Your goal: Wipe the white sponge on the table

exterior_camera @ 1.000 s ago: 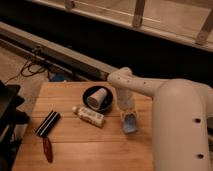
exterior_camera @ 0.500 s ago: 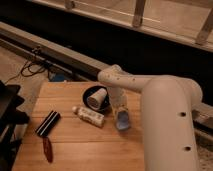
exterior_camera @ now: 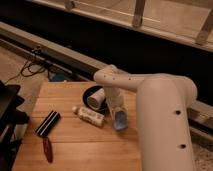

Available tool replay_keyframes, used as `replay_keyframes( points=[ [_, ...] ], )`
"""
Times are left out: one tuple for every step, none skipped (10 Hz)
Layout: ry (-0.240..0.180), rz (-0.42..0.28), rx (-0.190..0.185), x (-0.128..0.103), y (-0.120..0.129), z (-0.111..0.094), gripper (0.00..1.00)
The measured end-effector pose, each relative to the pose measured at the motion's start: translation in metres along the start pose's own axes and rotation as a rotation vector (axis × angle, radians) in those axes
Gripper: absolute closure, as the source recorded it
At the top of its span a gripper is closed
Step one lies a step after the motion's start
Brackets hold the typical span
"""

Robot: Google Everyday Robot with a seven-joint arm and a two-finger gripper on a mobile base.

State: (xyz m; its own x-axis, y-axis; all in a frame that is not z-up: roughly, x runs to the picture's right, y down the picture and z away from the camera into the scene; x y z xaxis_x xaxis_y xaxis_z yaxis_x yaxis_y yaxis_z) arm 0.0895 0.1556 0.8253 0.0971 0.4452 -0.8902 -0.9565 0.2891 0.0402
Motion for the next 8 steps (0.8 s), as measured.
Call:
replay_keyframes(
  points=[
    [-0.028, 0.024, 0.002, -0.004, -0.008, 0.000, 0.97],
    [-0.067, 0.067, -0.002, -0.011, -0.018, -0.003, 0.97],
    [-0.094, 0.111, -0.012, -0.019, -0.030, -0.006, 0.97],
    [-0.118, 0.153, -0.023, -0.027, -0.039, -0.011, 0.97],
    [-0.140, 0.203, -0.024, -0.037, -0.055, -0.016, 0.97],
    [-0.154, 0.256, -0.022, -0.044, -0.074, -0.019, 0.97],
    [-0.155, 0.323, -0.017, -0.046, -0.101, -0.018, 0.97],
    [-0.151, 0.366, -0.015, -0.043, -0.118, -0.016, 0.97]
  ],
)
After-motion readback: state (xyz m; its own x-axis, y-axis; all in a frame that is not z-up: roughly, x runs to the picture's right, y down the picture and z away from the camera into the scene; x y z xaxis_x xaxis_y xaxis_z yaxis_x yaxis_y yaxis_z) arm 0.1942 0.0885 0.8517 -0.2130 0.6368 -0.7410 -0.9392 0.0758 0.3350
